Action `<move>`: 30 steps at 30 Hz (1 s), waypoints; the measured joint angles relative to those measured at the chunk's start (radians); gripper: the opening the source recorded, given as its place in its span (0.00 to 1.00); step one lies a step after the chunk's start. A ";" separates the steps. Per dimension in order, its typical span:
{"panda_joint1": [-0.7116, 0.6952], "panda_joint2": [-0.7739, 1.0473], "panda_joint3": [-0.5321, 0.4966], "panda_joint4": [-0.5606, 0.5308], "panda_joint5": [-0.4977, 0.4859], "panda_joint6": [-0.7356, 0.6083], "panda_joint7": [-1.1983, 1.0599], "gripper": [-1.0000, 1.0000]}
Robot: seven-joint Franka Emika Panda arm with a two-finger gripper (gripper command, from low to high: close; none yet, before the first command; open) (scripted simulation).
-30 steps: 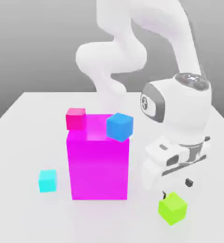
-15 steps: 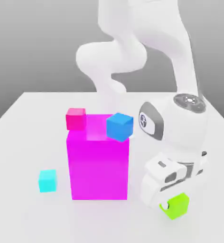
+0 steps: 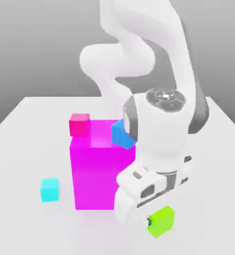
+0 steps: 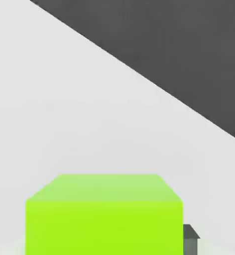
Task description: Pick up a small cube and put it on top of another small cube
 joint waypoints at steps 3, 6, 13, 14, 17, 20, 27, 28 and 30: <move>-0.060 0.020 -0.005 0.028 0.016 -0.020 -0.088 0.00; -0.114 0.039 -0.014 0.057 0.037 -0.039 -0.179 0.00; -0.257 0.079 -0.024 0.123 0.085 -0.083 -0.390 0.00; -0.278 0.084 -0.026 0.132 0.092 -0.089 -0.420 0.00; -0.339 0.098 -0.032 0.161 0.115 -0.108 -0.512 0.00; -0.401 0.110 -0.038 0.189 0.139 -0.127 -0.604 0.00; -0.554 0.134 -0.050 0.255 0.191 -0.171 -0.814 0.00; -0.575 0.137 -0.052 0.263 0.199 -0.178 -0.844 0.00; -0.597 0.136 -0.048 0.245 0.206 -0.190 -0.886 0.00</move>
